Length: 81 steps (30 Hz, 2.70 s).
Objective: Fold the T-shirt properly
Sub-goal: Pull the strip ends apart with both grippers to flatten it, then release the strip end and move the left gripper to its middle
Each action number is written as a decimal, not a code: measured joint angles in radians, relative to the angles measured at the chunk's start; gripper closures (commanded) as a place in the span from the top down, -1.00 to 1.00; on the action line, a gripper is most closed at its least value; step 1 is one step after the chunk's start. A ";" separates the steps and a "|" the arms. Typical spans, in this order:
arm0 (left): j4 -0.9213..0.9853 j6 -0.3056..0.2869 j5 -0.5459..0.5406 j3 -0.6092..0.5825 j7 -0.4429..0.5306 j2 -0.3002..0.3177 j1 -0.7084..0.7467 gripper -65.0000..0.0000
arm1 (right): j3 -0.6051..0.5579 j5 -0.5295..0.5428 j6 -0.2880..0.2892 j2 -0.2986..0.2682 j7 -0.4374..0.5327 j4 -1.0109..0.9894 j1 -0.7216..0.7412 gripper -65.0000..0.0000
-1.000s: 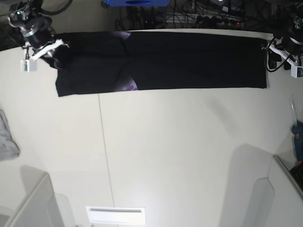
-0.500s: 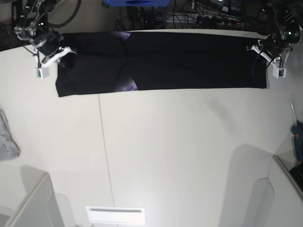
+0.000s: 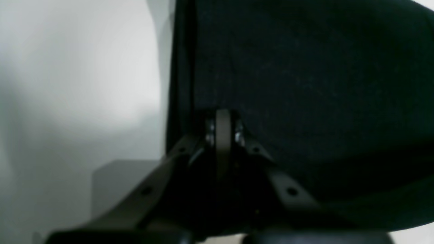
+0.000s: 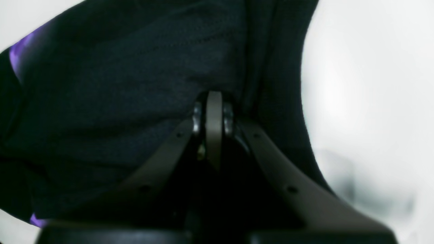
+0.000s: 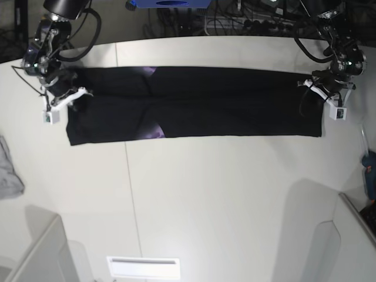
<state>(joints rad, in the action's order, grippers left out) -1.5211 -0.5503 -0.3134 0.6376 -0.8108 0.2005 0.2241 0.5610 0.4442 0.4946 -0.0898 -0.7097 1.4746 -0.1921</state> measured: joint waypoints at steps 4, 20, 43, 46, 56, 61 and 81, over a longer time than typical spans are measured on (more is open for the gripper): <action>-0.053 0.000 0.026 -0.001 -0.042 -0.004 0.010 -1.00 | 0.000 -0.022 -0.001 0.016 -0.021 0.054 -0.021 -1.00; -0.341 -0.001 -0.190 0.290 -0.184 -0.047 0.072 -1.00 | -0.007 -0.053 0.083 0.105 -0.134 0.374 -0.102 -1.00; 0.056 -0.001 -0.204 0.182 -0.168 -0.005 -0.076 0.45 | -0.007 -0.052 0.083 0.106 -0.129 0.381 -0.128 -1.00; 0.098 -0.001 -0.212 0.181 -0.154 0.003 -0.098 0.44 | -0.007 -0.052 0.083 0.106 -0.131 0.381 -0.133 -1.00; 0.183 -0.008 -0.244 0.109 -0.084 0.031 -0.101 -1.00 | -0.007 -0.052 0.083 0.106 -0.129 0.381 -0.132 -1.00; 0.183 -0.009 -0.245 0.106 -0.001 0.036 -0.066 -1.00 | -0.007 -0.052 0.083 0.106 -0.129 0.381 -0.133 -1.00; -0.292 0.000 -0.196 0.098 -0.056 0.008 0.159 -1.00 | -0.009 -0.052 0.083 0.123 -0.133 0.381 -0.133 -1.00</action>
<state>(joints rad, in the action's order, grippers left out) -1.8130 -0.5503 -0.5091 0.7361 -0.8673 0.2081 0.3828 0.5522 0.3920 0.5777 0.0330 -0.8429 1.8553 -0.3248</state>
